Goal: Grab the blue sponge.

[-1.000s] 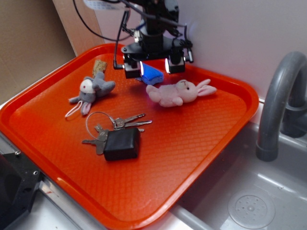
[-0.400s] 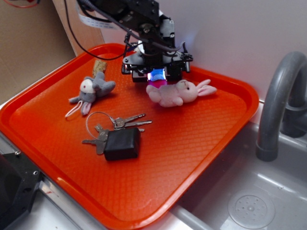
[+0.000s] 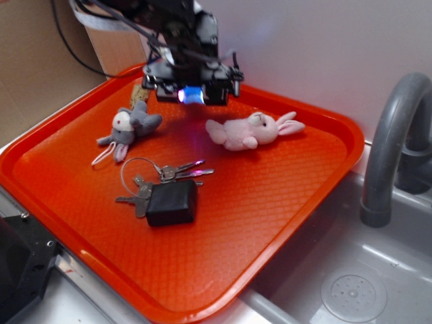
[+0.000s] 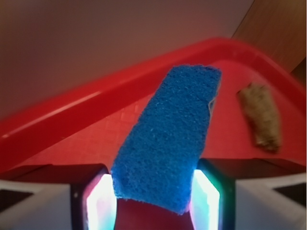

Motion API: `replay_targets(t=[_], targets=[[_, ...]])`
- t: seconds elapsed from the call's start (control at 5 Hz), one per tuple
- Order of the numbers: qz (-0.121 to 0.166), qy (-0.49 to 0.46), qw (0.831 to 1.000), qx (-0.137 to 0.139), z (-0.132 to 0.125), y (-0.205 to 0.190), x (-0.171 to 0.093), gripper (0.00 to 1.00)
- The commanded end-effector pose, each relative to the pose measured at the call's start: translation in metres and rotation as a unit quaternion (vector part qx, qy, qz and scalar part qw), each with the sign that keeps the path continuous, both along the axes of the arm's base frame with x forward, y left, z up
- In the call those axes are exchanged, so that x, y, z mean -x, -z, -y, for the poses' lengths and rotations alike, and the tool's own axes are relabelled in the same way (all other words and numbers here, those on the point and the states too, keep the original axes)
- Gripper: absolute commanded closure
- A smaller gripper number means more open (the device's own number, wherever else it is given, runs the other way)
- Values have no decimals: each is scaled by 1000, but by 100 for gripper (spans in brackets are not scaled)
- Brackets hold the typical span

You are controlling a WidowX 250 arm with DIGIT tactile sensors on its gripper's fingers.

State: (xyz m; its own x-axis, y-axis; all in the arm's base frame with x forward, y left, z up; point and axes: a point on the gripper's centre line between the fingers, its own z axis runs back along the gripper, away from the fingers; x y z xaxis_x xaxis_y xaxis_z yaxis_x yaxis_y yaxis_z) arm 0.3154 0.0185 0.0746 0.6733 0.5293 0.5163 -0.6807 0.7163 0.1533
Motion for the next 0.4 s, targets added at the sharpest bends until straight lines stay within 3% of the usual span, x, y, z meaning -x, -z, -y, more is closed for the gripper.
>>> replay_targets(t=[0.0, 0.2], targets=[[-90, 161, 976, 115, 28, -104, 0, 100], [-150, 276, 941, 125, 44, -136, 32, 100]])
